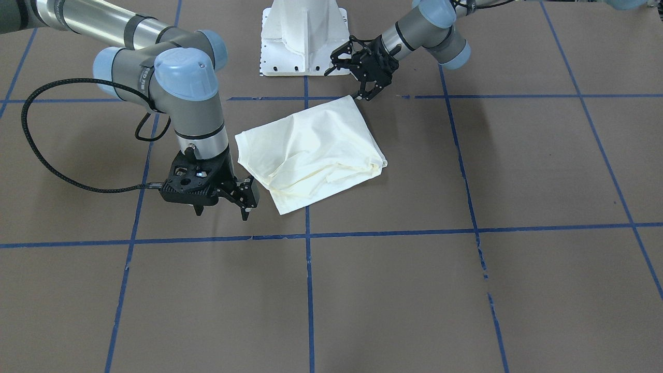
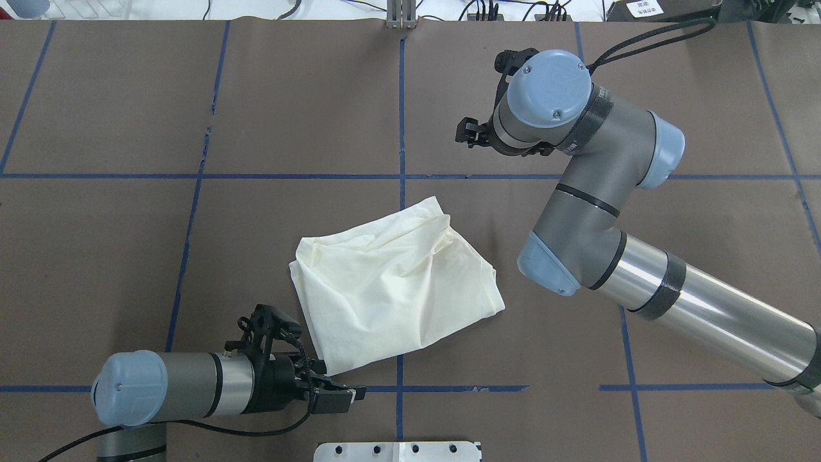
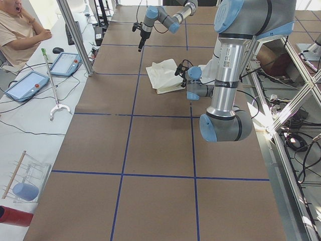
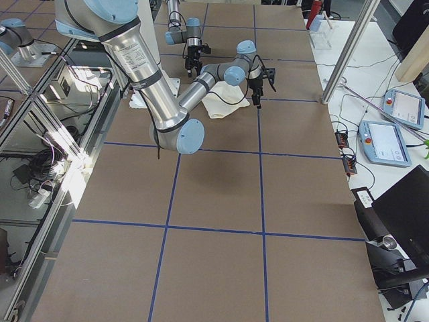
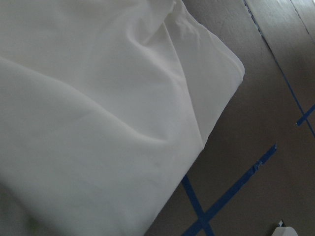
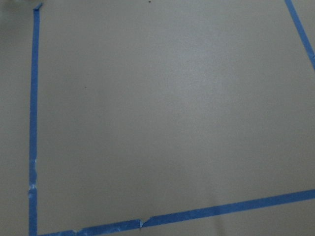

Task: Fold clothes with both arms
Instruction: 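Move the left gripper to the bundle's near corner and push it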

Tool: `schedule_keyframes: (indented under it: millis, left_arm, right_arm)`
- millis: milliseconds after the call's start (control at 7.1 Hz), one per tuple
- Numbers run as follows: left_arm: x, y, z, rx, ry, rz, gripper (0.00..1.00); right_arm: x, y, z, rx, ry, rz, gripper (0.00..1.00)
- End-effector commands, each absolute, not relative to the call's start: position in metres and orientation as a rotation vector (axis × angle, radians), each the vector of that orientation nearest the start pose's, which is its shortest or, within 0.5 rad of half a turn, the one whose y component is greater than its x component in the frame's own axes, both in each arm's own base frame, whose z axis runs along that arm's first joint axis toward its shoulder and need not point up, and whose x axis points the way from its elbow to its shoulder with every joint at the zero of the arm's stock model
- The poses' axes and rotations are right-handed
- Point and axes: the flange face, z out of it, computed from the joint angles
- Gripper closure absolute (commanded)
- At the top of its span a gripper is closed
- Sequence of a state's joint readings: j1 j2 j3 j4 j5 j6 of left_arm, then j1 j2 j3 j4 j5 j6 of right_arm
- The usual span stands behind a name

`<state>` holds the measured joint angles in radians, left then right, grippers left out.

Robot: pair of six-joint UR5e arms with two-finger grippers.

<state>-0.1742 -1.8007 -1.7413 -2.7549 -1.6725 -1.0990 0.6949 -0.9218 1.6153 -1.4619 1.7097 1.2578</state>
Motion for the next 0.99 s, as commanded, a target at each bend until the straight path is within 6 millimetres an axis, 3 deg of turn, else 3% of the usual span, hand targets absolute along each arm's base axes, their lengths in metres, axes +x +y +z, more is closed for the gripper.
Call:
schedule_keyframes:
  millis: [0,141,422,563,704,845]
  left_arm:
    - [0.509,-0.209,0.318,0.381,1.577,0.373,0.00]
    - [0.484,-0.214,0.309,0.392,1.598,0.350,0.00]
    - [0.474,-0.242,0.294,0.256,1.644,0.045,0.00]
    - [0.488,-0.252,0.272,0.196,1.682,-0.147,0.00]
    - [0.517,-0.263,0.265,0.126,1.691,-0.295,0.00]
    - [0.538,-0.261,0.276,0.116,1.663,-0.332,0.00]
  right_arm:
    - [-0.460,-0.539,0.247,0.274,-0.769,0.305,0.00]
    - [-0.460,-0.539,0.247,0.274,-0.769,0.305,0.00]
    - [-0.460,-0.539,0.246,0.281,-0.781,0.305,0.00]
    - [-0.460,-0.539,0.246,0.281,-0.783,0.303,0.00]
    - [-0.459,-0.539,0.246,0.284,-0.787,0.304,0.00]
    - [-0.460,-0.539,0.246,0.282,-0.787,0.301,0.00]
